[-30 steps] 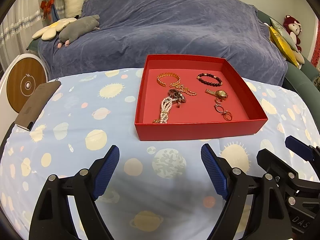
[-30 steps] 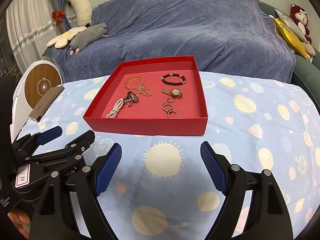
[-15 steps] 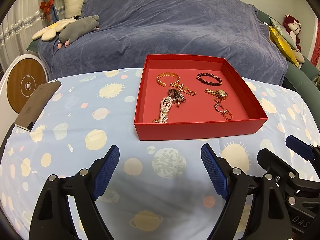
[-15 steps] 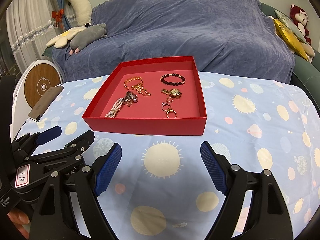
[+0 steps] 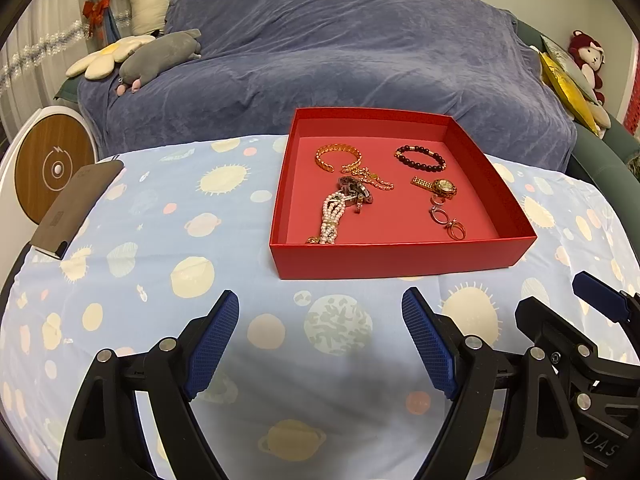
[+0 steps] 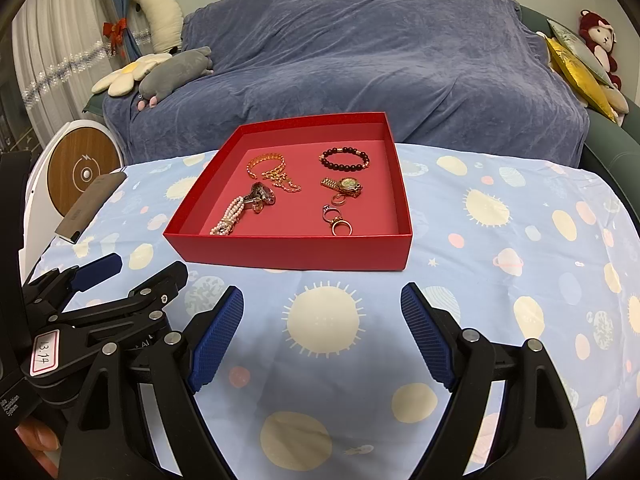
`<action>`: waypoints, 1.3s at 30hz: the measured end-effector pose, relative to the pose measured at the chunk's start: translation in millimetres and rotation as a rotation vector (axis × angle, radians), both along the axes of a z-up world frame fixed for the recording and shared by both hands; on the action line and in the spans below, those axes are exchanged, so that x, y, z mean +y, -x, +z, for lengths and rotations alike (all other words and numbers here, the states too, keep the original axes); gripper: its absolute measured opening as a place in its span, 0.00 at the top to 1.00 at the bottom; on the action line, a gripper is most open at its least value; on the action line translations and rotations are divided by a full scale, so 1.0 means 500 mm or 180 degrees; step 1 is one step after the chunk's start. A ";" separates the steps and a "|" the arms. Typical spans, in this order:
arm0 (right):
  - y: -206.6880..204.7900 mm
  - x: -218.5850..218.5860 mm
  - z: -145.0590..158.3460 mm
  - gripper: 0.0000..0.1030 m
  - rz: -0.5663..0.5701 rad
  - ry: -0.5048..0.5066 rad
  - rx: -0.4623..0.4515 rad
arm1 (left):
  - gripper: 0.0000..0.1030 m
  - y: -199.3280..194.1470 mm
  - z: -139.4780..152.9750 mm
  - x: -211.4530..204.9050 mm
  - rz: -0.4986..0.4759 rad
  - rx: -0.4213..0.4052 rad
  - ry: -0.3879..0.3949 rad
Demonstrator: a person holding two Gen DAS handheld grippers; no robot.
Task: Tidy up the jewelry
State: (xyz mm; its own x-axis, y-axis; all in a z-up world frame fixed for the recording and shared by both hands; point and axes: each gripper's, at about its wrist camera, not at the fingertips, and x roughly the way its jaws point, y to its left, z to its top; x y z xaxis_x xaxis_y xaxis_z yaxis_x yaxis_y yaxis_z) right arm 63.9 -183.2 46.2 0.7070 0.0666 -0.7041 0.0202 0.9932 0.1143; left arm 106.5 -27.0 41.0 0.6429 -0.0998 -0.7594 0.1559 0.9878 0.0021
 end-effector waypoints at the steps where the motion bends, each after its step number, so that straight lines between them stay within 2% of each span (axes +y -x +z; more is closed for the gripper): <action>1: 0.000 0.000 0.000 0.24 -0.0001 0.0001 -0.0001 | 0.21 0.000 0.000 0.000 0.0000 -0.0003 -0.0001; 39: 0.000 -0.004 -0.001 0.23 -0.0016 0.0004 -0.0008 | 0.21 0.004 0.004 -0.003 0.0035 -0.0003 -0.0029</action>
